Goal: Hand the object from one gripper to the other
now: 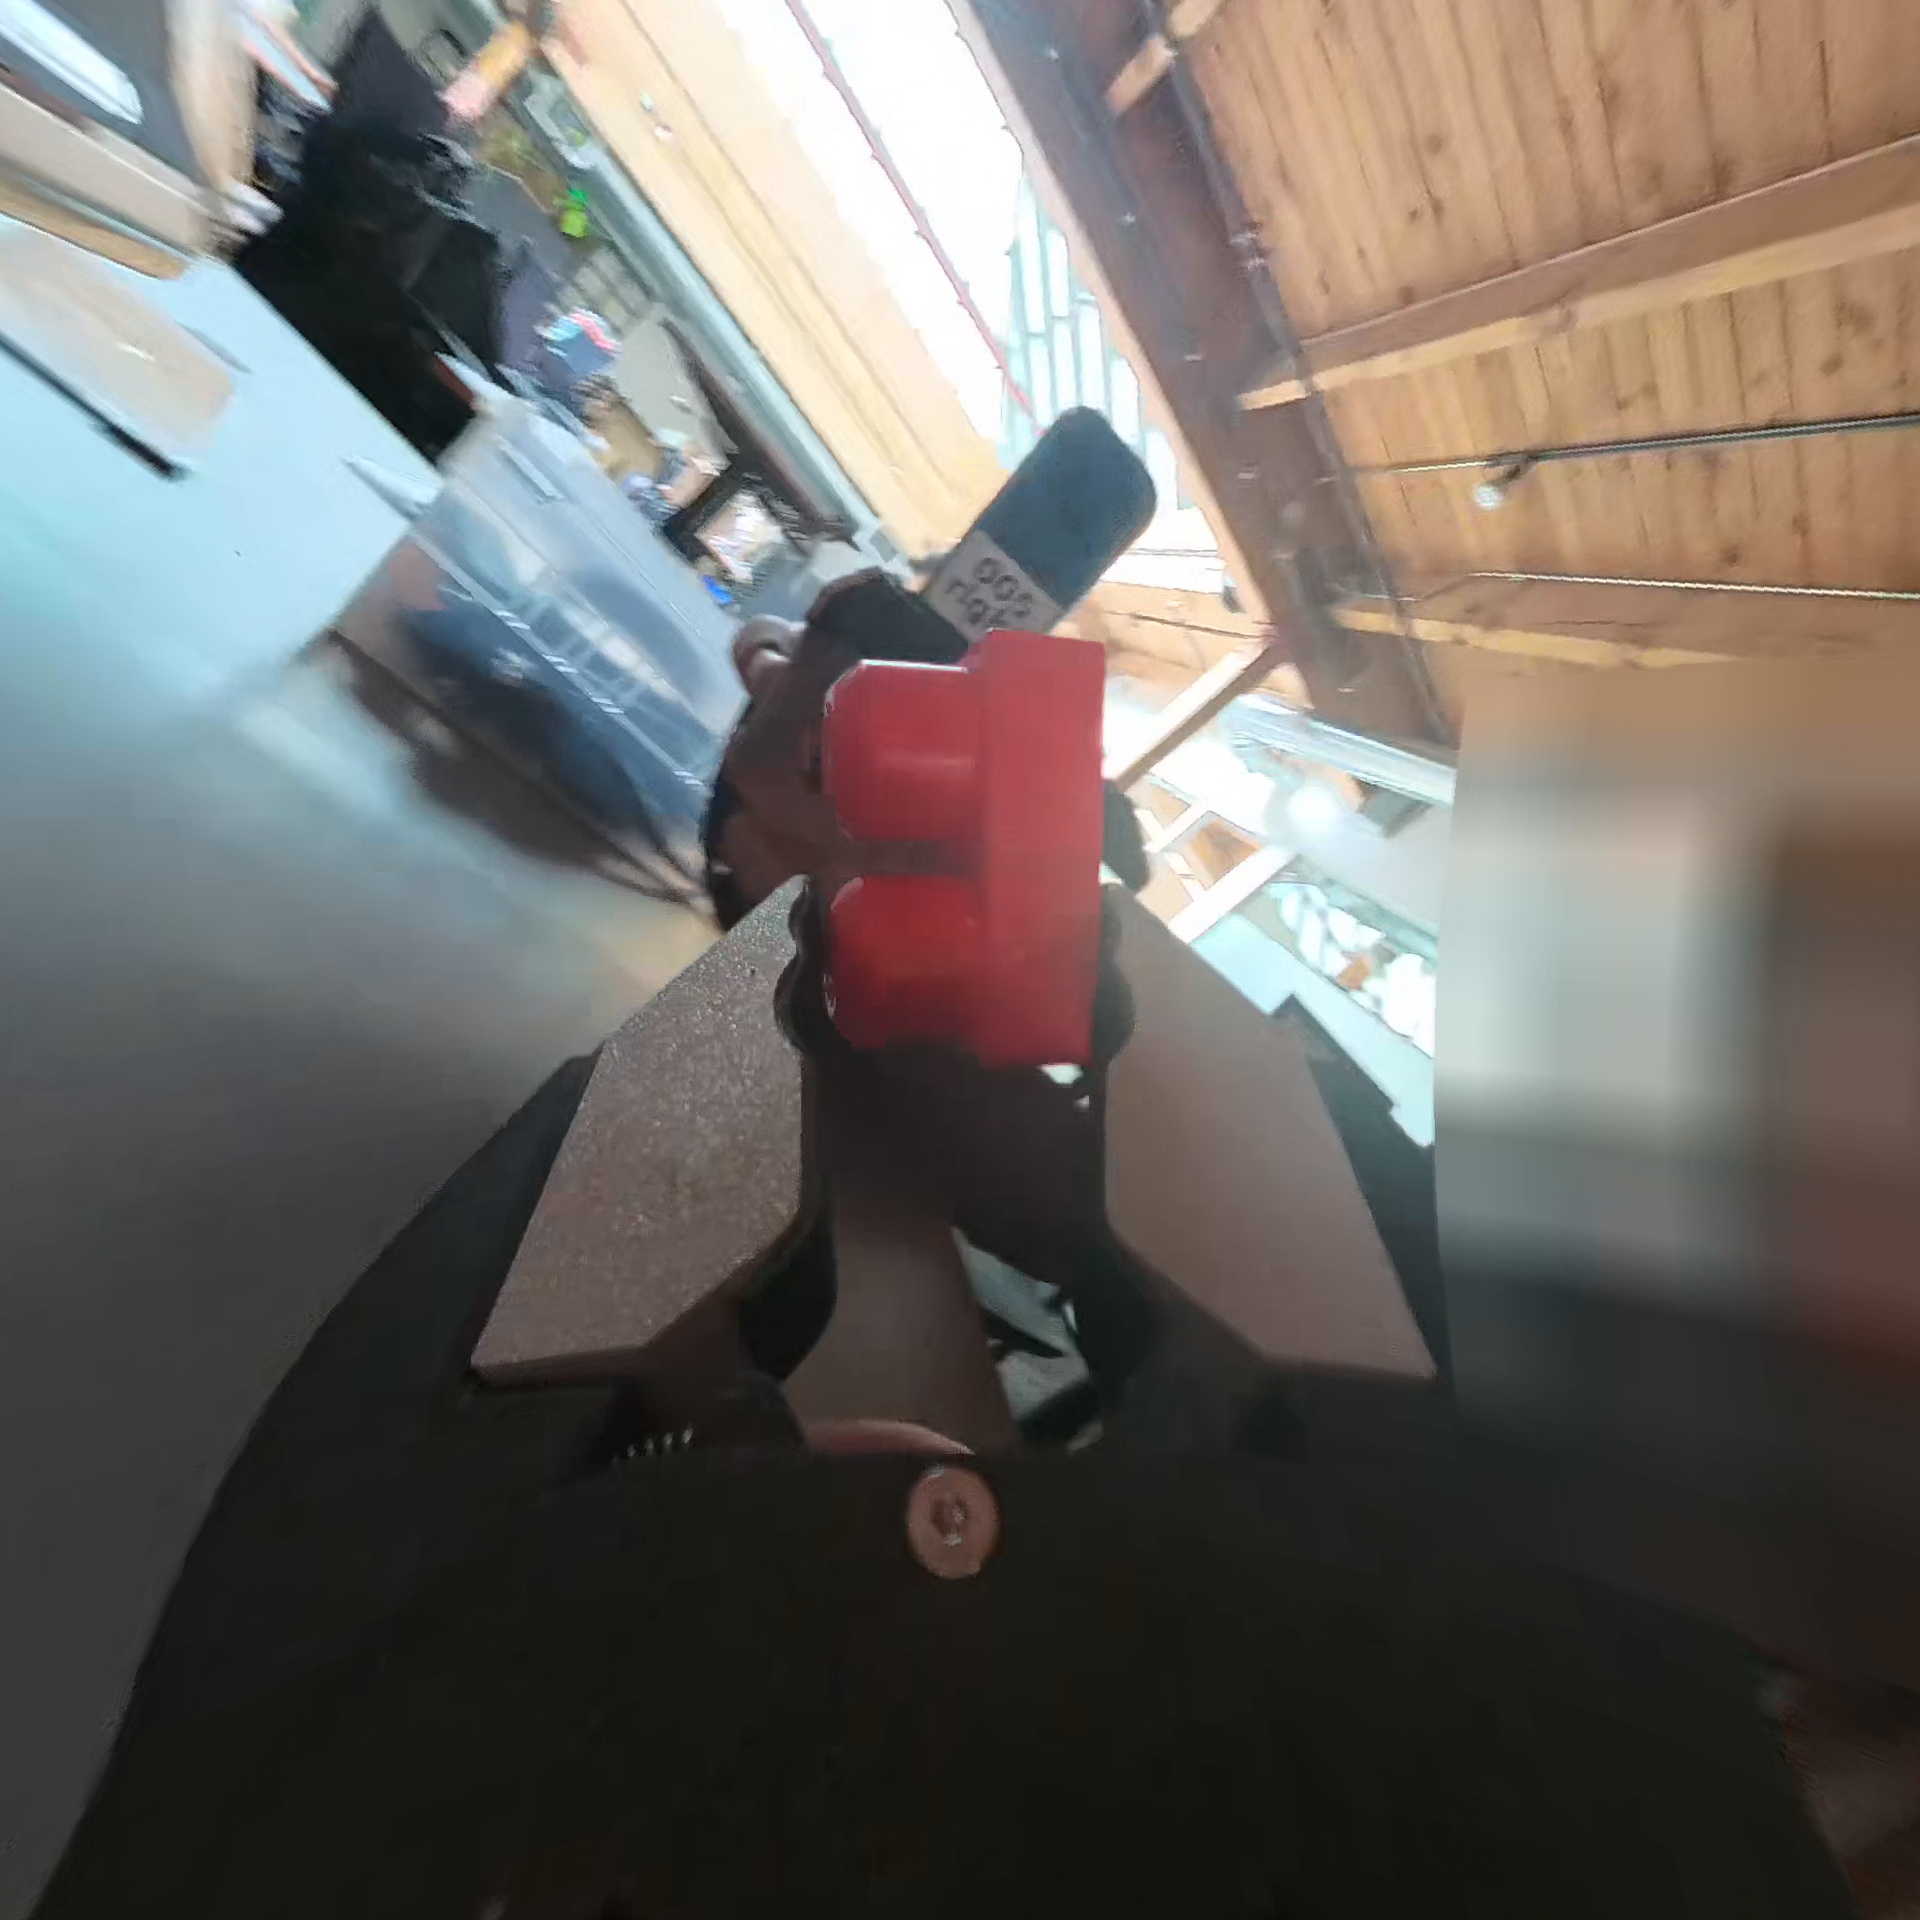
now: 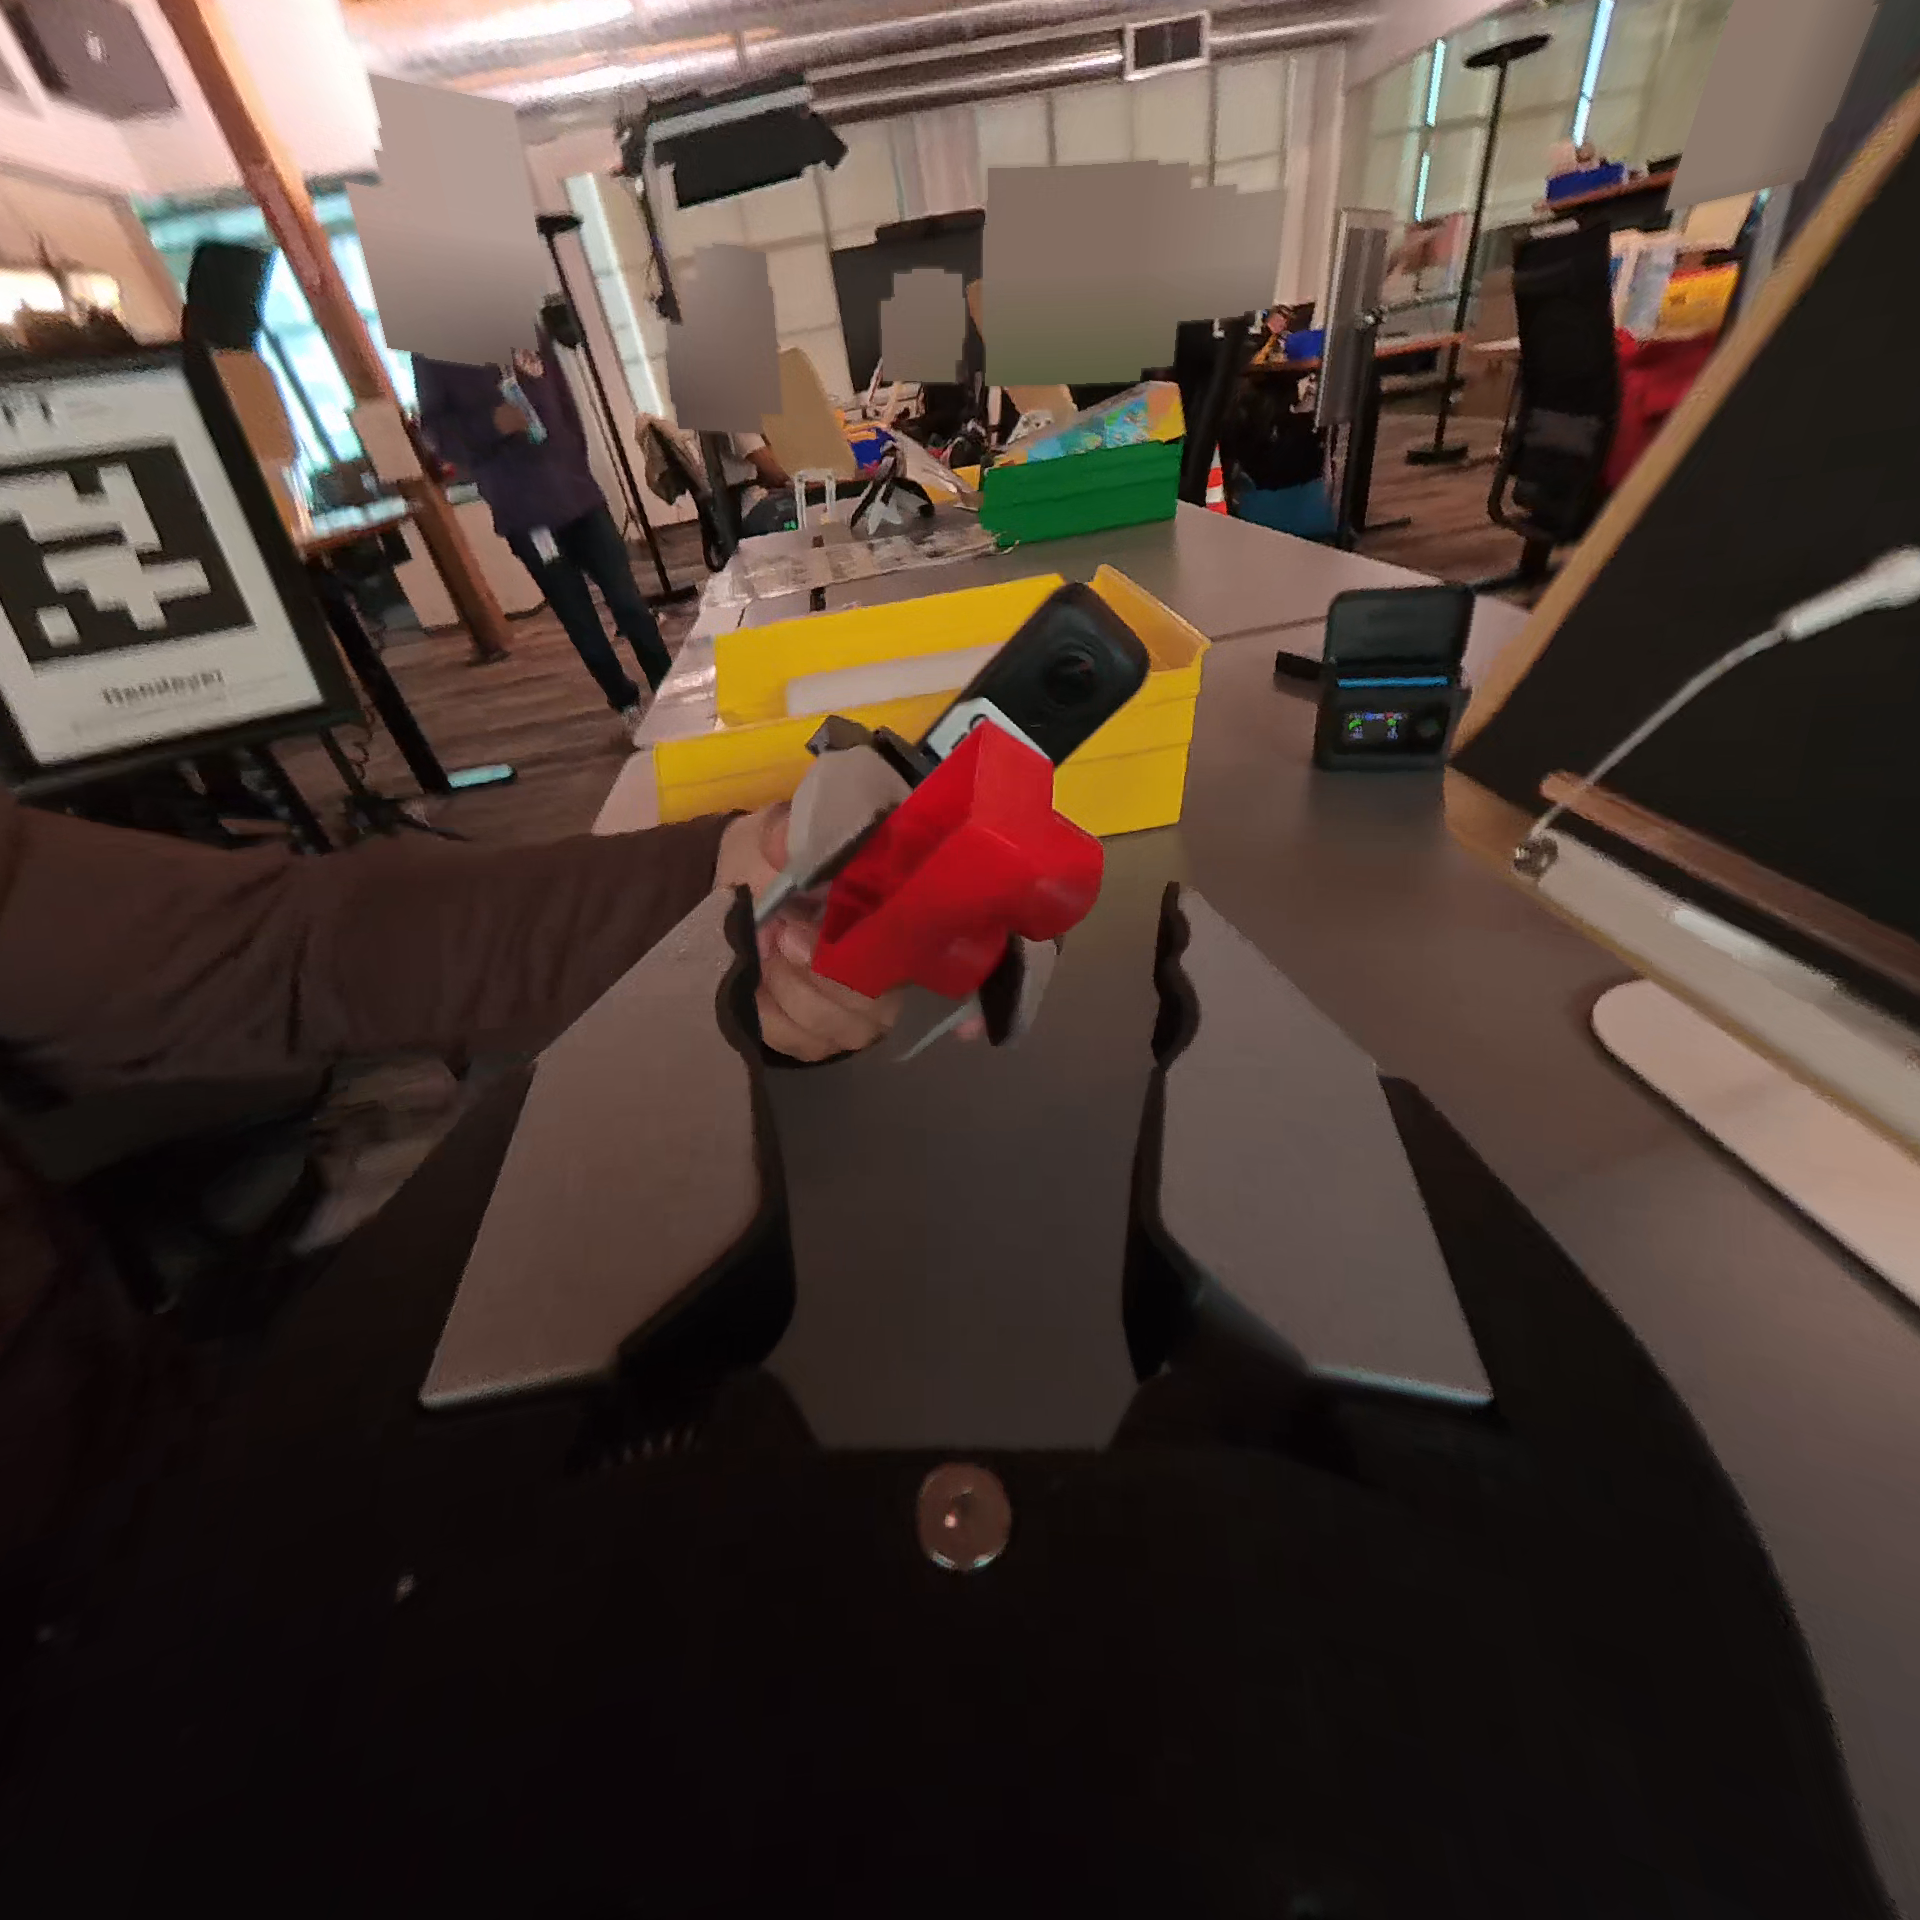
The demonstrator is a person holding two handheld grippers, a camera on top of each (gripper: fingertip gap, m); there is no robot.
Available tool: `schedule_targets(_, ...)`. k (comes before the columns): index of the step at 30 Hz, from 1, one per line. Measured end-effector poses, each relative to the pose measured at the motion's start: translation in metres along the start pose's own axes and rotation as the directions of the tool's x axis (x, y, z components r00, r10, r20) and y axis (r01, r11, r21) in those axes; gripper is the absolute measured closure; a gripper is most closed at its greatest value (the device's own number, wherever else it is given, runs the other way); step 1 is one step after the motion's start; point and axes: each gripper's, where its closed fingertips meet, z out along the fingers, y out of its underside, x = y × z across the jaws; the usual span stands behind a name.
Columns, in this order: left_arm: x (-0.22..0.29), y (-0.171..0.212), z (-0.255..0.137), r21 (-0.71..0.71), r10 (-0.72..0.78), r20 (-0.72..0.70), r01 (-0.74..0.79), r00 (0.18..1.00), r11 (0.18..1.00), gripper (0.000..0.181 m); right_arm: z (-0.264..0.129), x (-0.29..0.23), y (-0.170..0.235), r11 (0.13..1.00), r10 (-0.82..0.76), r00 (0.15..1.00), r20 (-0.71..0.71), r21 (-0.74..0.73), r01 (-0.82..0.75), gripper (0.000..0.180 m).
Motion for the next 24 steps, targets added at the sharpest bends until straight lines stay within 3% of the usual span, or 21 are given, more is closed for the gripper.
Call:
schedule_targets(2,0.014,0.005,0.005,-0.029,-0.026,-0.079,0.023,0.997,0.999,0.133,0.0,-0.01,0.005,0.99,-0.128,0.992,-0.002,-0.063,0.127,0.106)
schedule_targets(5,0.013,0.02,0.009,-0.113,-0.011,-0.064,0.003,0.998,0.994,0.133,-0.001,-0.021,0.005,0.977,-0.203,0.979,-0.016,-0.076,0.201,0.106)
schedule_targets(9,0.017,0.03,0.012,-0.162,-0.009,-0.096,-0.007,0.995,0.987,0.134,-0.004,-0.038,-0.001,0.999,-0.044,0.989,0.143,-0.018,0.047,0.108)
schedule_targets(12,0.019,0.035,0.014,-0.185,0.023,-0.095,-0.041,0.995,0.982,0.133,-0.002,-0.035,0.002,0.998,0.056,0.984,0.171,-0.036,-0.051,0.105)
schedule_targets(13,0.019,0.037,0.015,-0.195,0.037,-0.09,-0.054,0.995,0.979,0.133,0.0,-0.033,0.004,0.996,0.087,0.981,0.171,-0.043,-0.08,0.107)
schedule_targets(15,0.016,0.041,0.017,-0.213,0.079,-0.071,-0.093,0.994,0.973,0.133,0.002,-0.032,0.009,0.989,0.146,0.97,0.194,-0.066,-0.135,0.134)
schedule_targets(18,0.007,0.048,0.018,-0.256,0.175,-0.017,-0.174,0.984,0.951,0.133,0.004,-0.025,0.013,0.972,0.23,0.954,0.192,-0.086,-0.217,0.14)
schedule_targets(21,0.0,0.048,0.019,-0.267,0.188,0.024,-0.175,0.982,0.948,0.132,0.003,-0.017,0.016,0.98,0.19,0.973,0.133,-0.093,-0.178,0.144)
schedule_targets(22,-0.002,0.048,0.019,-0.265,0.184,0.034,-0.168,0.982,0.949,0.132,0.003,-0.013,0.016,0.982,0.173,0.979,0.105,-0.094,-0.163,0.15)
schedule_targets(23,-0.005,0.047,0.019,-0.265,0.182,0.044,-0.164,0.982,0.95,0.13,0.002,-0.008,0.017,0.985,0.154,0.986,0.067,-0.093,-0.148,0.167)
schedule_targets(24,-0.006,0.046,0.019,-0.258,0.18,0.054,-0.16,0.982,0.953,0.13,0.002,-0.004,0.019,0.983,0.158,0.986,0.046,-0.098,-0.153,0.168)
